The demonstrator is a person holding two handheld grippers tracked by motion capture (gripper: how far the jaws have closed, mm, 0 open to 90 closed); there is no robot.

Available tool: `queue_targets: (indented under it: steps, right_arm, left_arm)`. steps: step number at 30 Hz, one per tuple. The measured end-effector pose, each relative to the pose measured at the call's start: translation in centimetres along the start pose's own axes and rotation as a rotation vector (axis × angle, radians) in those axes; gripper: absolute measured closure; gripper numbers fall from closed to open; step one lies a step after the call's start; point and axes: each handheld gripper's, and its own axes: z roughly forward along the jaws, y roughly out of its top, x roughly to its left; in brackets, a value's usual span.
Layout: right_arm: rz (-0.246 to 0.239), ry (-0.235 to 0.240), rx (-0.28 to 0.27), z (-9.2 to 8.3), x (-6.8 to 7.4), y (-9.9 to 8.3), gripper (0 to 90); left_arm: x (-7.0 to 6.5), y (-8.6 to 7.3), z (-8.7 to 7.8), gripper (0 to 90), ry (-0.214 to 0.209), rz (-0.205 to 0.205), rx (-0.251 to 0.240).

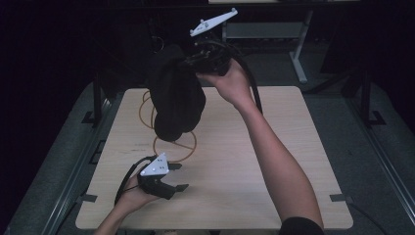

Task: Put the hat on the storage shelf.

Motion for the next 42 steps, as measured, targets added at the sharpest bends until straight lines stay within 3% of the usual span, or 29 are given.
queue_targets:
  steps: [8,14,18,21,25,26,28,31,36,42]
  right_arm:
    - [0.007,0.048,0.062,3.8,-0.6,1.4,86.0]
    - [0.014,0.079,0.113,7.9,-0.5,1.9,85.4]
    - [0.029,0.099,0.087,10.5,-0.3,1.8,84.1]
    - [0.043,0.101,0.092,12.4,0.0,1.5,73.0]
    - [0.044,0.103,0.244,15.3,0.3,0.7,51.4]
    - [0.037,0.109,0.259,15.6,0.4,0.6,49.8]
    - [0.029,0.129,0.274,15.9,0.7,0.3,44.1]
    - [0.025,0.135,0.243,15.3,0.8,0.2,42.1]
    - [0.040,0.146,0.184,13.5,0.7,0.2,38.6]
    - [0.063,0.146,0.150,11.6,0.4,-0.4,35.6]
  left_arm:
    - [-0.3,0.3,0.1,28.5,-0.008,0.016,-0.004]
    - [-0.6,0.4,0.4,28.6,-0.020,0.018,-0.012]
    - [-0.7,0.5,0.7,28.6,-0.044,0.032,-0.006]
    - [-1.0,0.5,0.9,28.7,-0.052,0.038,-0.007]
    - [-1.2,0.7,0.8,28.7,-0.056,0.051,-0.006]
    - [-1.3,0.7,0.7,28.7,-0.057,0.045,-0.008]
    - [-1.3,0.7,0.7,28.7,-0.058,0.047,-0.008]
    - [-1.3,0.7,0.7,28.6,-0.056,0.048,-0.013]
    - [-1.2,0.7,0.7,28.5,-0.050,0.043,-0.020]
    - [-1.1,0.5,0.6,28.5,-0.035,0.024,-0.042]
